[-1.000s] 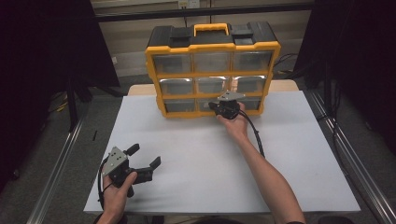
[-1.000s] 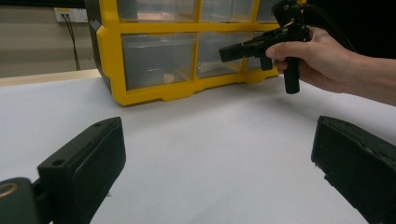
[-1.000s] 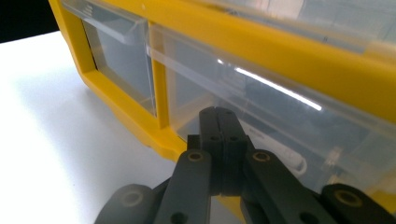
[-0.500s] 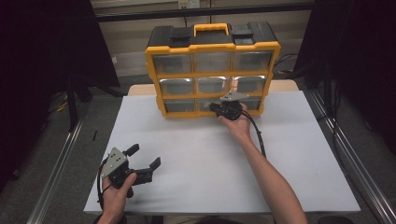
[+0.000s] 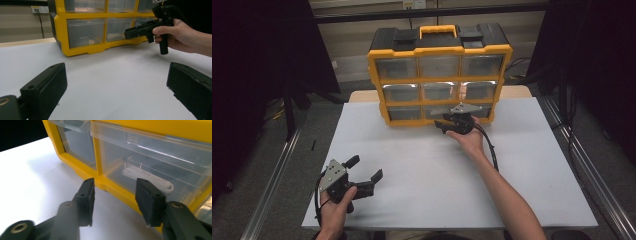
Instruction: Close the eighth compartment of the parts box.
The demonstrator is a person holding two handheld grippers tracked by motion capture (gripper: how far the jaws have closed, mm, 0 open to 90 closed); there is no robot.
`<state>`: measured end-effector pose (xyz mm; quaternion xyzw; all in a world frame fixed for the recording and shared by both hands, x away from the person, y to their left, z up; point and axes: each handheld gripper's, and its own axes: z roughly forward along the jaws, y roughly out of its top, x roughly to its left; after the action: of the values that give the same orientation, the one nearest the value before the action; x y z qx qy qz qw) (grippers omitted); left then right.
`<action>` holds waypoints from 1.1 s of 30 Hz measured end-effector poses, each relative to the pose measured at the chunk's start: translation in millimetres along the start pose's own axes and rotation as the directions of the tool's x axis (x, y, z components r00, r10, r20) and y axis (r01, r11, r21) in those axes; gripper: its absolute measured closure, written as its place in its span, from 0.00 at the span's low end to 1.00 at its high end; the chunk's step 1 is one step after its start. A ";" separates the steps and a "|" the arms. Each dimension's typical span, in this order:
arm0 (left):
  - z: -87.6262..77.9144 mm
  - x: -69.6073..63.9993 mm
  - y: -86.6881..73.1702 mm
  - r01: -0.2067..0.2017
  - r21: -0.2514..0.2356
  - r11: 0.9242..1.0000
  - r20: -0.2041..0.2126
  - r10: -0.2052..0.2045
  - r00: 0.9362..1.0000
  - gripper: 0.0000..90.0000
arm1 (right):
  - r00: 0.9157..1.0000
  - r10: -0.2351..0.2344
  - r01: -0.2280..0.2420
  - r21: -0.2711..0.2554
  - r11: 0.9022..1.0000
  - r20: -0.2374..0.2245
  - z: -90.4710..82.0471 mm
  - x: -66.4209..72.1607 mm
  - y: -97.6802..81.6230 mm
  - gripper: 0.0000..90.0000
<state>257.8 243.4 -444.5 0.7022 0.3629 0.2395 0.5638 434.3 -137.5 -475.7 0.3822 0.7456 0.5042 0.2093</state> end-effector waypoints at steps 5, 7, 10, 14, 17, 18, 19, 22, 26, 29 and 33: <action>1.9 -1.3 -1.1 0.013 0.006 1.000 0.007 -0.013 1.000 0.04 | 1.000 0.002 -0.002 -0.007 1.000 0.010 -9.8 2.4 0.5 0.35; 2.7 -0.5 -2.0 0.018 0.010 1.000 0.006 -0.018 1.000 0.03 | 1.000 0.004 -0.004 -0.012 1.000 0.012 -14.2 3.1 0.6 0.29; 3.1 0.7 -2.7 0.020 0.017 1.000 0.001 -0.020 1.000 0.04 | 1.000 0.010 -0.010 -0.016 1.000 0.005 -19.5 3.2 -0.2 0.19; 3.5 0.2 -2.7 0.020 0.021 1.000 0.002 -0.020 1.000 0.03 | 1.000 0.019 -0.018 -0.027 0.999 0.020 -27.3 1.7 -1.7 0.12; 3.9 0.2 -2.9 0.019 0.022 1.000 0.004 -0.019 1.000 0.03 | 0.998 0.057 -0.057 -0.032 0.998 0.008 -33.3 0.3 -1.7 0.08; 4.1 0.5 -3.1 0.020 0.022 1.000 0.004 -0.020 1.000 0.03 | 0.998 0.060 -0.059 -0.025 0.998 0.001 -35.3 -0.3 -1.9 0.09; 4.0 0.8 -3.1 0.017 0.028 0.999 -0.002 -0.017 1.000 0.03 | 0.997 0.073 -0.073 -0.024 0.997 -0.004 -37.0 -1.0 -2.4 0.09; 4.5 1.6 -3.5 0.025 0.031 0.999 -0.002 -0.025 1.000 0.03 | 0.995 0.095 -0.096 -0.029 0.995 -0.014 -43.1 -1.3 -3.2 0.07; 4.2 2.5 -3.5 0.020 0.034 0.999 -0.009 -0.020 1.000 0.03 | 0.997 0.078 -0.077 -0.021 0.997 0.006 -51.1 -1.3 -5.6 0.03; 4.1 2.0 -3.4 0.019 0.035 0.999 -0.007 -0.019 1.000 0.04 | 0.997 0.074 -0.073 -0.016 0.997 0.037 -56.9 -2.1 -8.5 0.04; 4.5 1.6 -3.7 0.031 0.030 0.999 -0.020 -0.031 0.999 0.03 | 0.995 0.074 -0.071 -0.039 0.997 0.072 -64.7 -3.6 -10.7 0.03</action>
<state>261.3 242.2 -449.3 0.7026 0.3828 0.2319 0.5533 387.6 -180.7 -459.6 0.4234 0.7138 0.5104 0.2251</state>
